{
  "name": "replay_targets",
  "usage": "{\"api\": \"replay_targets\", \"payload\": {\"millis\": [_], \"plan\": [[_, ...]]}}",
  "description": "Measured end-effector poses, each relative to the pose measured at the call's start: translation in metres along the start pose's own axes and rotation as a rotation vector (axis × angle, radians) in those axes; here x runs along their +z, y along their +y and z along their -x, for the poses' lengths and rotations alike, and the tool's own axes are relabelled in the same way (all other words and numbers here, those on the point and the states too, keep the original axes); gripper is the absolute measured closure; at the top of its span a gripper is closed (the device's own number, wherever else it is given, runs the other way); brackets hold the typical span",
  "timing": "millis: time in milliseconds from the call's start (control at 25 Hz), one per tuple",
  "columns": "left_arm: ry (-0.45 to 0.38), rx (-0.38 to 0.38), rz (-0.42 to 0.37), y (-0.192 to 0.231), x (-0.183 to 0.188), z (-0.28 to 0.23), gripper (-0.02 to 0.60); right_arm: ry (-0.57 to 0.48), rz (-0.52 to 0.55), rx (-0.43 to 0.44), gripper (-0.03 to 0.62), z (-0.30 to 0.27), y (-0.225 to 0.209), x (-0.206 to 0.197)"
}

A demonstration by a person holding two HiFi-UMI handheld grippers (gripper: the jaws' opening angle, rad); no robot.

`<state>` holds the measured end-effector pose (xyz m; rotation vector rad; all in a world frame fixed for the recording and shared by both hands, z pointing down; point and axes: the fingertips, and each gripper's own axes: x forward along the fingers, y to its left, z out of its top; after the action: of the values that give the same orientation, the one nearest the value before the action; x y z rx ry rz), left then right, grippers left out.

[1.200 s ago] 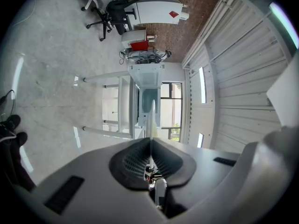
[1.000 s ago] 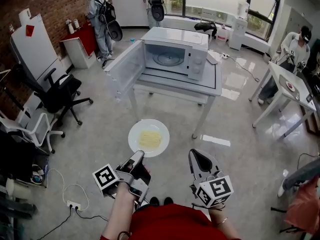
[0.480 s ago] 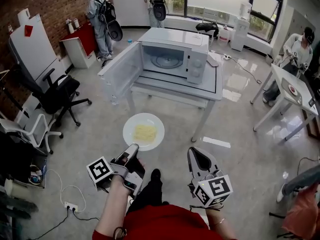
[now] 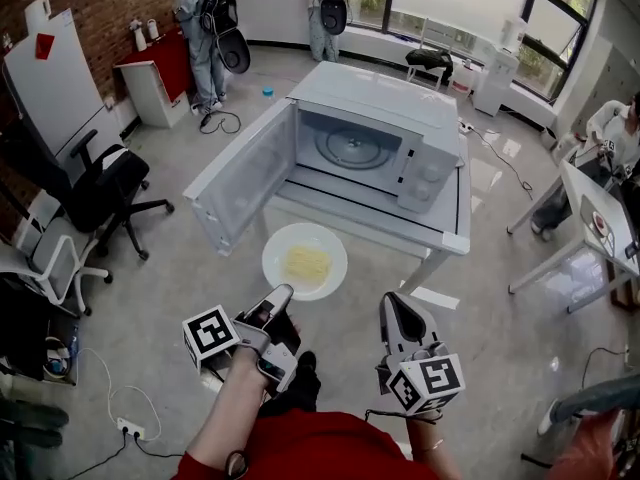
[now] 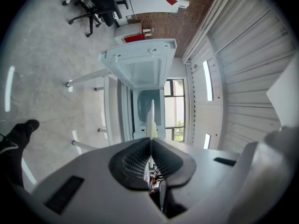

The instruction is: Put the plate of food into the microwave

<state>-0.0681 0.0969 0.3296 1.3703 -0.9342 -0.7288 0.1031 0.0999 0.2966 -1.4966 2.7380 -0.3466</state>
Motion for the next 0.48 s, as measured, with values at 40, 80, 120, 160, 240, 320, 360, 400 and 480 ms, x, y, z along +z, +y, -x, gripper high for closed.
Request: {"api": "replay_targets", "payload": {"millis": [40,80,120,160,240,320,360,400,480], "plan": [[0.014,0.002,-0.005,-0.002,0.008,-0.011,0.559,0.001,-0.002,-0.004,0.579,-0.013,-0.004,0.003],[0.026,-0.006,-0.005,-0.005,0.015,-0.022,0.56,0.002,-0.002,-0.009,0.579,-0.026,-0.007,0.006],[0.037,-0.015,-0.002,-0.008,0.021,-0.034,0.56,0.003,-0.002,-0.015,0.579,-0.038,-0.011,0.009],[0.046,-0.025,0.003,-0.012,0.027,-0.046,0.56,0.003,0.0,-0.021,0.579,-0.049,-0.015,0.012],[0.064,-0.041,0.012,-0.016,0.037,-0.068,0.56,0.004,0.007,-0.034,0.579,-0.069,-0.024,0.017],[0.086,-0.047,0.02,-0.017,0.045,-0.087,0.56,0.008,0.014,-0.052,0.579,-0.086,-0.032,0.02],[0.097,-0.044,0.02,-0.017,0.048,-0.095,0.56,0.011,0.015,-0.062,0.579,-0.093,-0.035,0.021],[0.108,-0.037,0.017,-0.016,0.052,-0.102,0.56,0.015,0.015,-0.072,0.579,-0.099,-0.038,0.022],[0.122,-0.037,0.015,-0.015,0.058,-0.117,0.56,0.022,0.018,-0.087,0.579,-0.11,-0.045,0.024]]}}
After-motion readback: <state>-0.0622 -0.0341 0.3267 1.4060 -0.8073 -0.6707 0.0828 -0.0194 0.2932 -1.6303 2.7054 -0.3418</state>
